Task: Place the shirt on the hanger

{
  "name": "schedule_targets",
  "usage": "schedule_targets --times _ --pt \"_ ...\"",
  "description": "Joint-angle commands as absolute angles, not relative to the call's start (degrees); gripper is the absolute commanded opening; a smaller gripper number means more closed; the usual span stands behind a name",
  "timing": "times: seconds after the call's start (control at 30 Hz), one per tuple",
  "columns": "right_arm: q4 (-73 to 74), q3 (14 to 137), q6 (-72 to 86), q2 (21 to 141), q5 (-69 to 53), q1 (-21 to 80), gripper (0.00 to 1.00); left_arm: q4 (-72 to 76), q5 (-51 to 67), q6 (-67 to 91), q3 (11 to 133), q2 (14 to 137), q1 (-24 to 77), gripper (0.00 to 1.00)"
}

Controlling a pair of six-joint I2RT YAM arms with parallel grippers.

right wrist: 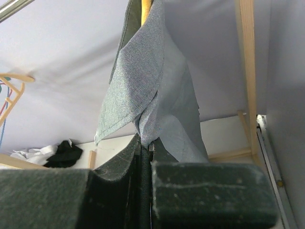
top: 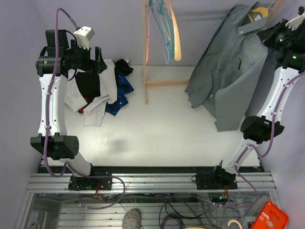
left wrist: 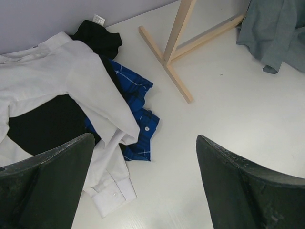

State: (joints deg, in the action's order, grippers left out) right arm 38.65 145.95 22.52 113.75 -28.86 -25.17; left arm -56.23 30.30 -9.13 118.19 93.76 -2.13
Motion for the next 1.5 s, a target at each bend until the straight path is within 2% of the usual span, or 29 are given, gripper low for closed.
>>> schedule_targets --times 0.0,0.23,0.5,0.63,0.73,0.8,1.03,1.17,1.37,1.47 --pt "33.73 148.95 26.22 115.22 -29.49 -25.66 0.00 -53.90 32.32 -7.79 117.48 93.90 -1.98 0.99" --pt "30.12 145.50 27.20 114.12 -30.60 -25.58 0.00 -53.53 32.05 -7.87 116.21 93.49 -1.93 0.99" --pt "30.53 141.70 23.32 109.79 -28.54 -25.53 0.00 -51.05 37.63 -9.17 110.83 92.06 -2.25 0.99" --pt "29.80 133.06 20.63 103.49 -26.43 -25.58 0.00 -30.89 49.30 -2.80 95.70 88.85 -2.86 0.99" --pt "27.48 125.12 19.51 97.99 -26.71 -25.58 0.00 -3.76 57.07 6.15 82.75 89.29 -2.73 0.99" --pt "27.41 122.53 18.73 95.28 -26.59 -25.58 0.00 7.80 57.39 9.65 79.30 92.30 -1.64 0.99" --pt "24.51 116.22 19.40 85.99 -28.06 -25.58 0.00 30.01 59.17 5.60 78.14 104.13 5.77 0.99" --pt "22.56 111.79 19.33 80.75 -28.31 -25.58 0.00 43.31 62.10 5.45 80.97 113.66 6.71 0.99" --pt "21.04 109.49 19.63 77.47 -29.79 -25.58 0.00 62.45 64.70 18.05 93.72 130.64 6.94 0.99" --pt "20.41 110.11 20.24 77.12 -31.25 -25.58 0.00 60.50 64.60 17.53 101.17 137.58 7.27 0.99"
